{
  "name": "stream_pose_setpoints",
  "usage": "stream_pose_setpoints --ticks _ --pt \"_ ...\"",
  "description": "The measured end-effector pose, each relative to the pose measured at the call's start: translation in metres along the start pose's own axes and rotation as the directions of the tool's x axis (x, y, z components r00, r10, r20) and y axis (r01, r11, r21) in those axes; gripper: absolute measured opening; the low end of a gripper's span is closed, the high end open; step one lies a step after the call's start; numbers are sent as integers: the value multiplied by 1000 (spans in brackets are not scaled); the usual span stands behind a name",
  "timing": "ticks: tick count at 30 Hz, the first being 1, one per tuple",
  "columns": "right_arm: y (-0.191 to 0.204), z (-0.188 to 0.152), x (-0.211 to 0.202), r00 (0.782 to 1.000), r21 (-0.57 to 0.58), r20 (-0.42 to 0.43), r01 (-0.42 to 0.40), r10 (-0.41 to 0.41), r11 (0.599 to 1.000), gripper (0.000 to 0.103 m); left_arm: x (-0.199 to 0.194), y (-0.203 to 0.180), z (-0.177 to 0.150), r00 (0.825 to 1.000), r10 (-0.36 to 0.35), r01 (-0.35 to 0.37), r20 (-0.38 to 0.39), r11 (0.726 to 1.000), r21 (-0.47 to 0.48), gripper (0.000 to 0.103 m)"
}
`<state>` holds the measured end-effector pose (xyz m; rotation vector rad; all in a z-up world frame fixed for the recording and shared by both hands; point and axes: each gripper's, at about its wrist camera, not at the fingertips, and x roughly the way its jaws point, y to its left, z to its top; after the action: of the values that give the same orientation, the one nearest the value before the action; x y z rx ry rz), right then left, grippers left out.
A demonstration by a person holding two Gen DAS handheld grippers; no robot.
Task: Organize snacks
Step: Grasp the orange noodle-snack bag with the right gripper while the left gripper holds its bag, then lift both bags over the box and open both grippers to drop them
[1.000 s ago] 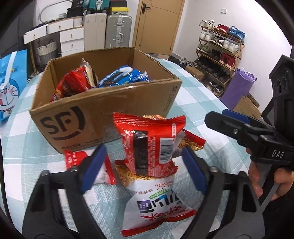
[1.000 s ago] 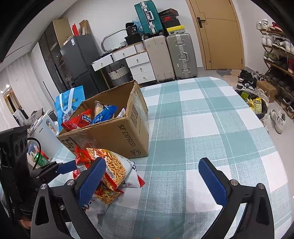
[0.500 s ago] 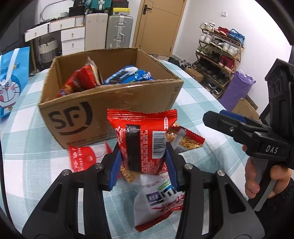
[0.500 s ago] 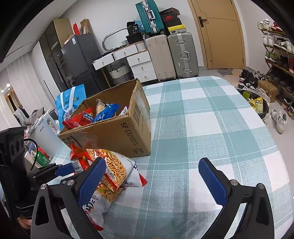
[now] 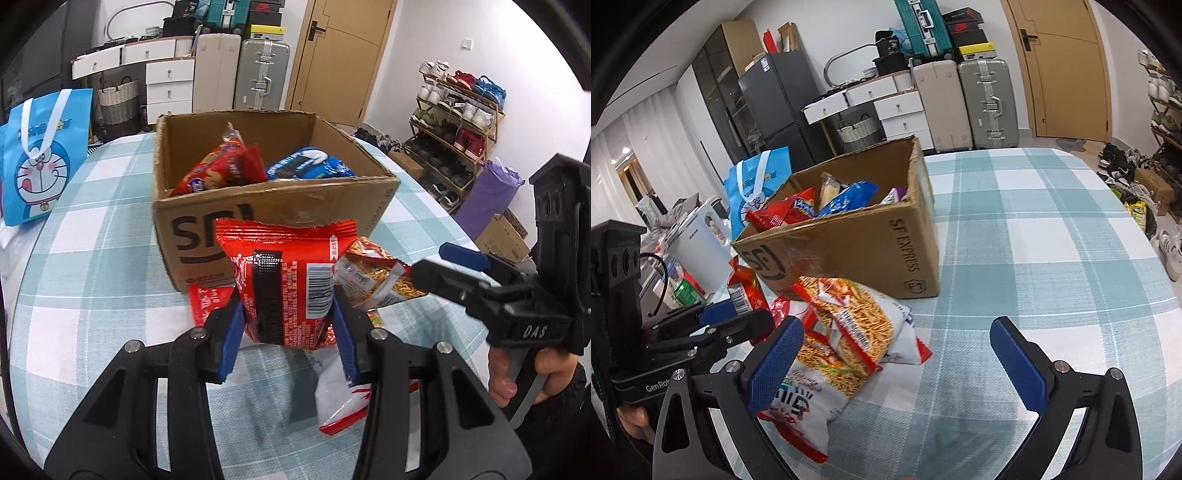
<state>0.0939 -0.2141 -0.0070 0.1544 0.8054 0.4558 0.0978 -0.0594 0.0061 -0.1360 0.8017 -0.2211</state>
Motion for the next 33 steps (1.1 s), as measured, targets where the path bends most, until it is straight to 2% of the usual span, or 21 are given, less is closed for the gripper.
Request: stream_pose_setpoints --ticks 4,9,14,16,18,22,23,29,33 --pt "5 -4 13 1000 -4 -29 -5 5 1000 102 -9 8 0 1000 10 -10 8 1000 -7 41" --pt "7 -6 35 994 32 -105 -32 35 999 102 -16 14 2 1000 20 -20 18 1000 -15 41" --pt "8 -5 45 991 51 -124 -38 44 998 101 -22 20 -1 999 30 -30 18 999 -23 41" --pt "10 -3 47 991 48 -128 -37 42 998 97 -23 22 -1 999 30 -30 19 999 -27 41" --pt "10 -1 49 991 50 -132 -30 37 998 87 -21 23 -1 999 30 -29 17 999 -33 41" --pt "12 -1 54 988 44 -148 -30 37 999 79 -21 24 -2 999 29 -28 17 999 -37 41" --pt "13 -2 54 988 38 -152 -31 36 999 73 -21 24 -2 999 27 -26 17 999 -38 41" --pt "14 -3 50 992 34 -123 -30 34 999 57 -23 24 -5 999 25 -24 21 999 -44 41" --pt "15 -6 39 996 24 -84 -36 38 999 53 -27 25 -6 999 25 -24 29 999 -46 41"
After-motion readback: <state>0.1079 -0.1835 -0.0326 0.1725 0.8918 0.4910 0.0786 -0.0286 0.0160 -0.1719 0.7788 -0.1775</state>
